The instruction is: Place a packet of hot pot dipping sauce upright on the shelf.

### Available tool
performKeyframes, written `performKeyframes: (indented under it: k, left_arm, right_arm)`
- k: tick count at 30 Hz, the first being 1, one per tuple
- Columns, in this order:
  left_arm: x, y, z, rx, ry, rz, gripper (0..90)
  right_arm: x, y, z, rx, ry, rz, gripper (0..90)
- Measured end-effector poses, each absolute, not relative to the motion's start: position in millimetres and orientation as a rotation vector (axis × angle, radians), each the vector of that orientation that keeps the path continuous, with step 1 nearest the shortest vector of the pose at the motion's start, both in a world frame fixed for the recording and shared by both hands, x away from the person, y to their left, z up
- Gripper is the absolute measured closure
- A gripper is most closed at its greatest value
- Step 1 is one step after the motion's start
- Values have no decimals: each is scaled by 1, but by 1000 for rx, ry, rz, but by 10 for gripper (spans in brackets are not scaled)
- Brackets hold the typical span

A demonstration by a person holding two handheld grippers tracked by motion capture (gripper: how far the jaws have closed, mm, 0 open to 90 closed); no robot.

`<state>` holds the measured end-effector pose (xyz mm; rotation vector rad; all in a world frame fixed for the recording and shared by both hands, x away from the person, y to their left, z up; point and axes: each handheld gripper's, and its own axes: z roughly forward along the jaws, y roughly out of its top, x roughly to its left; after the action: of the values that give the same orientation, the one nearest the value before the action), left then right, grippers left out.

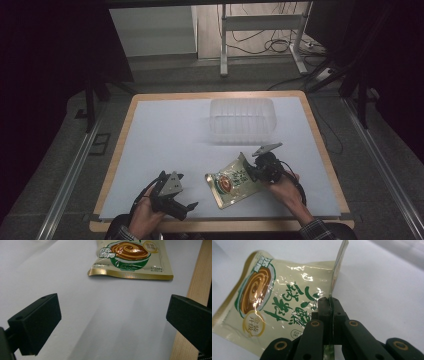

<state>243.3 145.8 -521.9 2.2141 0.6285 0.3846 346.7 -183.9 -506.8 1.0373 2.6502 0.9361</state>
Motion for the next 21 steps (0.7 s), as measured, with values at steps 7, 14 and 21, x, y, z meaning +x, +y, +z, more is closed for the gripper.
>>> performKeyframes:
  k: [7,14,21]
  left_arm:
    - [243,146,-522,2215,633,390,0]
    - [243,146,-522,2220,627,396,0]
    - [243,146,-521,2217,630,403,0]
  right_arm:
    - [344,-186,-492,1065,2624,1004,886]
    - [346,-185,-475,1129,2639,1076,886]
    - [346,-182,-451,1154,2660,1167,888]
